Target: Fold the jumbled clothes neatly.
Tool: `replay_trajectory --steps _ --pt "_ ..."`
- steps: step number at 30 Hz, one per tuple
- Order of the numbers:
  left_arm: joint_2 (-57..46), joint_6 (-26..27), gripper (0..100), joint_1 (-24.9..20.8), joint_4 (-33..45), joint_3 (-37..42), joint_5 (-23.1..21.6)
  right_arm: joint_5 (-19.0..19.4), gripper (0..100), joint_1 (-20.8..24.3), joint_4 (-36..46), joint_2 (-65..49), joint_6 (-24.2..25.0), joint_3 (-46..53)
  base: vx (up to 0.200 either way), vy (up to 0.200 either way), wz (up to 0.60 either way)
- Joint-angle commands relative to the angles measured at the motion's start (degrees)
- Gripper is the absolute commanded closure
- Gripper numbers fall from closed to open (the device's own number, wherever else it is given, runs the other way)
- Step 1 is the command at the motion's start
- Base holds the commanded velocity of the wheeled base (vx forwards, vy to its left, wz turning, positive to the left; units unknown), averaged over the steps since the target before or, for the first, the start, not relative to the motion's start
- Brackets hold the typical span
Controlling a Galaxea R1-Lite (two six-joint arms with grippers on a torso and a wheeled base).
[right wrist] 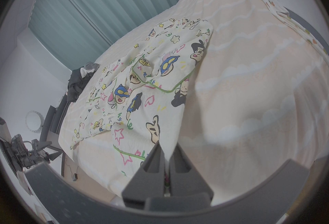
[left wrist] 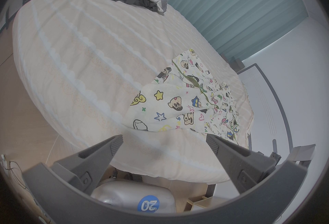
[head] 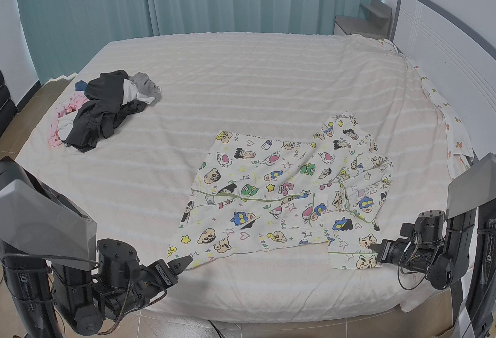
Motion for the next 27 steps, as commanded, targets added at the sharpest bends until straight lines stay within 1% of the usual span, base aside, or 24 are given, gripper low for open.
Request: replay_trajectory --steps 1,2,4,6,7,9,13,18,21,25,27 --pt "0.1 0.0 0 0.0 -1.0 0.9 0.0 0.1 100 -2.3 0.1 -0.3 -1.2 0.8 0.000 0.000 0.00" --pt "0.1 0.0 0 0.0 -1.0 0.9 0.0 0.1 100 -2.3 0.1 -0.3 -1.2 0.8 0.000 0.000 0.00" --pt "0.1 0.0 0 0.0 -1.0 0.9 0.0 0.1 100 -4.0 0.8 -0.3 -2.9 0.8 0.000 0.000 0.00" --pt "0.1 0.0 0 0.0 -1.0 0.9 0.0 0.1 100 -4.6 1.8 -0.3 -4.0 0.9 0.000 0.000 0.00" --pt "0.1 0.0 0 0.0 -1.0 0.9 0.0 0.2 100 -5.4 3.6 -0.4 -5.9 1.5 0.000 0.000 0.00" --pt "0.2 0.1 0 0.0 -1.0 0.9 0.0 0.5 100 -6.4 4.6 -0.3 -8.0 1.9 0.000 0.000 0.00" --pt "0.6 0.1 0 0.0 -1.0 0.9 0.2 0.5 100 -8.1 4.9 -0.4 -9.8 2.0 0.000 0.000 0.00" --pt "0.6 0.1 0 -0.1 -1.0 0.9 0.1 0.5 100 -10.2 7.6 -1.1 -12.7 2.1 0.000 0.000 0.00" --pt "0.6 0.1 0 -0.1 -1.0 0.9 0.2 0.5 100 -10.7 9.1 -1.3 -14.6 2.9 0.000 0.000 0.00" --pt "0.6 0.2 0 -0.1 -1.0 0.9 0.2 0.5 100 -10.7 9.3 -0.8 -18.8 5.5 0.000 0.000 0.00" --pt "0.6 0.2 0 -0.1 -1.0 0.9 0.2 0.5 100 -11.0 9.4 -0.8 -19.7 6.0 0.000 0.000 0.00"
